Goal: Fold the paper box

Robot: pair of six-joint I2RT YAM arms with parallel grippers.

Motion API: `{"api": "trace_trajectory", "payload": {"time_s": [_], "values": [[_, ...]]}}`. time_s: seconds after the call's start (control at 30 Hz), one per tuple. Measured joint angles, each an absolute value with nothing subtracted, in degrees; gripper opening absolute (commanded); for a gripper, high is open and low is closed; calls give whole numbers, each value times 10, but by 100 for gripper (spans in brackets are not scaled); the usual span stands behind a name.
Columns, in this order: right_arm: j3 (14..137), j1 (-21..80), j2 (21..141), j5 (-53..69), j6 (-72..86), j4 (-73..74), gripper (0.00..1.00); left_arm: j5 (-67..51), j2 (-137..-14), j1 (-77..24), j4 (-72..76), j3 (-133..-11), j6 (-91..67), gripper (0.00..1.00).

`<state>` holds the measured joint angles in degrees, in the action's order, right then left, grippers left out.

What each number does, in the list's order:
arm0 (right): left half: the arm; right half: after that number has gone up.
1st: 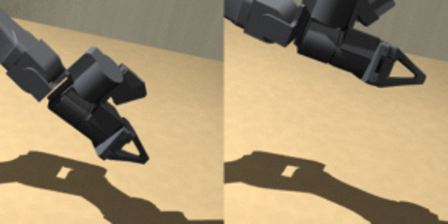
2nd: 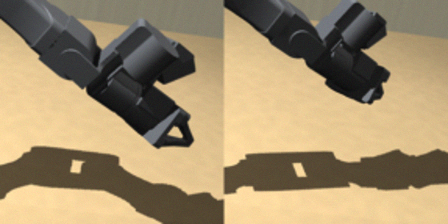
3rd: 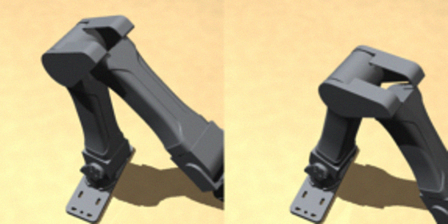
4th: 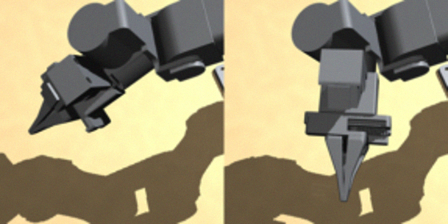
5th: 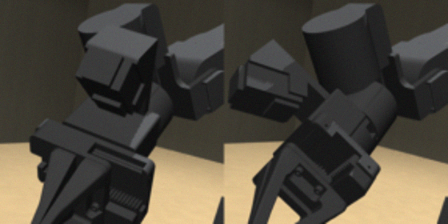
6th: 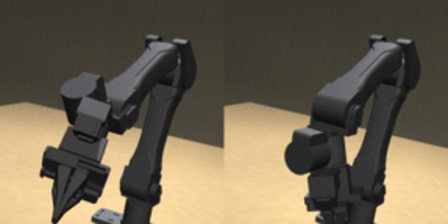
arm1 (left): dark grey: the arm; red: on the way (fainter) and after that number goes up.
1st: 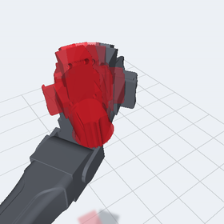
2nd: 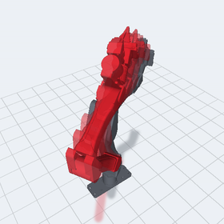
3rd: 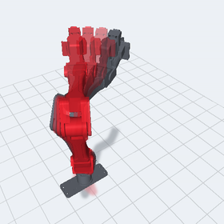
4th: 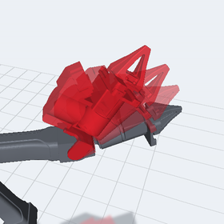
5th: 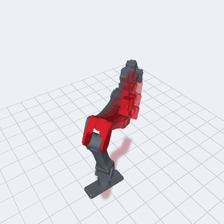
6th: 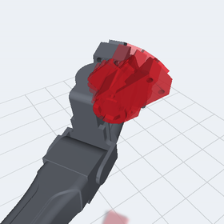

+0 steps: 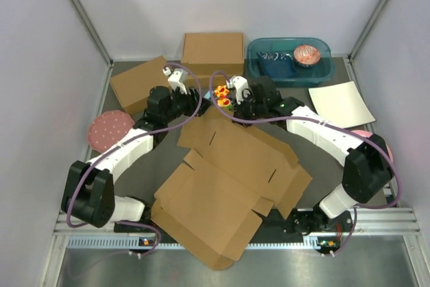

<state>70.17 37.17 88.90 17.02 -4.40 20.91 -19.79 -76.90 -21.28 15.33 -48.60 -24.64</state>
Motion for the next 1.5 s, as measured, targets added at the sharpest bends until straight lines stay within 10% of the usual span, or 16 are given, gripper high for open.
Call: {"api": "trace_trajectory", "payload": {"time_s": [0.27, 0.93, 1.3, 1.5], "values": [[703, 378, 889, 166, -45, 224, 0, -269, -752, -217, 202, -413, -254, 57], [703, 386, 889, 158, -48, 237, 0, -260, -721, -293, 223, -391, -229, 5], [703, 389, 889, 147, -48, 264, 0, -164, -697, -356, 181, -388, -199, 37], [701, 394, 881, 147, -49, 261, 0, -46, -573, -361, 104, -381, -196, 99]]}}
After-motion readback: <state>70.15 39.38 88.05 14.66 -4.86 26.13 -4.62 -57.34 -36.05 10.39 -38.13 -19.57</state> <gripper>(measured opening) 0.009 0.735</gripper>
